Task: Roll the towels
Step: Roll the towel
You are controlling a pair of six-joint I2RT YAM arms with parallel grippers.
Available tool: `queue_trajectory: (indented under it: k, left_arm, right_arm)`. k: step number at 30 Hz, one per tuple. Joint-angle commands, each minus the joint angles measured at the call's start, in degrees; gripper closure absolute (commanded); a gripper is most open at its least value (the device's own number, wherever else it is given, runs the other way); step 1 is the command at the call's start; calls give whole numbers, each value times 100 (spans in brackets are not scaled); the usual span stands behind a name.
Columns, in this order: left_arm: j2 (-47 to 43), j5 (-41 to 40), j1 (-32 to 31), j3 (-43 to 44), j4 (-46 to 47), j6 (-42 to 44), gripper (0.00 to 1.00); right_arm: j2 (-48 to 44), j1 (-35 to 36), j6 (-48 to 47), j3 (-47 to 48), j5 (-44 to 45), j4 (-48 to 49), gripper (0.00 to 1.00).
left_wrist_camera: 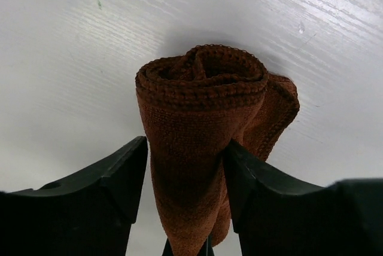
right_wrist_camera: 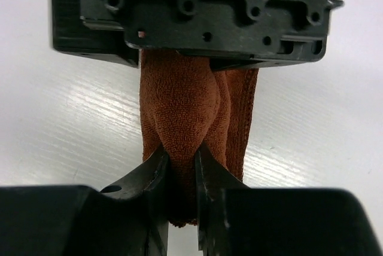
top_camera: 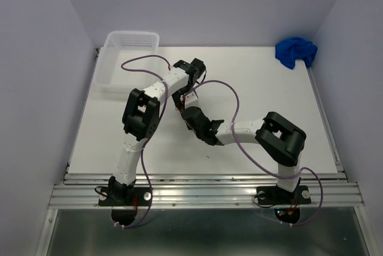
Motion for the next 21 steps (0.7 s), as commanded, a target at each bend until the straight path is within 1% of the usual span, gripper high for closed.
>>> queue_trajectory:
  k: [1, 2, 4, 5, 7, 9, 10, 11, 12, 13, 15, 21]
  left_arm:
    - [-387, 72, 84, -130, 30, -64, 33]
    - [-449, 107, 93, -156, 92, -46, 24]
    - [-519, 116, 137, -174, 215, -37, 20]
    - [-615, 134, 146, -218, 268, -11, 16]
    - [-721, 134, 181, -253, 425, -2, 15]
    - [-923, 73, 216, -376, 592, -2, 9]
    - [-976, 46, 216, -411, 646, -2, 9]
    - [-1116, 37, 225, -438, 785, 6, 8]
    - [-1178, 37, 234, -490, 787, 15, 5]
    - [-1240, 81, 242, -595, 952, 33, 4]
    - [-1372, 169, 277, -710, 1111, 68, 1]
    - [-1547, 459, 313, -1079, 1533, 270, 1]
  right_arm:
    - [-226, -69, 940, -433, 36, -328, 92]
    - [-262, -70, 1108, -599, -227, -319, 93]
    - [-358, -140, 1407, -854, -475, 12, 93]
    - [-454, -245, 1496, -1082, -711, 128, 93]
    - [-552, -359, 1793, -1294, -879, 435, 93]
    - [-666, -588, 2014, -1567, -1266, 733, 93]
    - [-701, -658, 2137, -1663, -1336, 814, 93]
    - [-754, -833, 2277, -1873, -1668, 1058, 93]
    - [-780, -904, 2279, -1980, -1810, 1061, 93]
    - [-798, -983, 2505, -2085, -1933, 1296, 93]
    - [-798, -1115, 2665, -2244, -2267, 1473, 93]
    - [-851, -1353, 3113, -2481, -2532, 1518, 93]
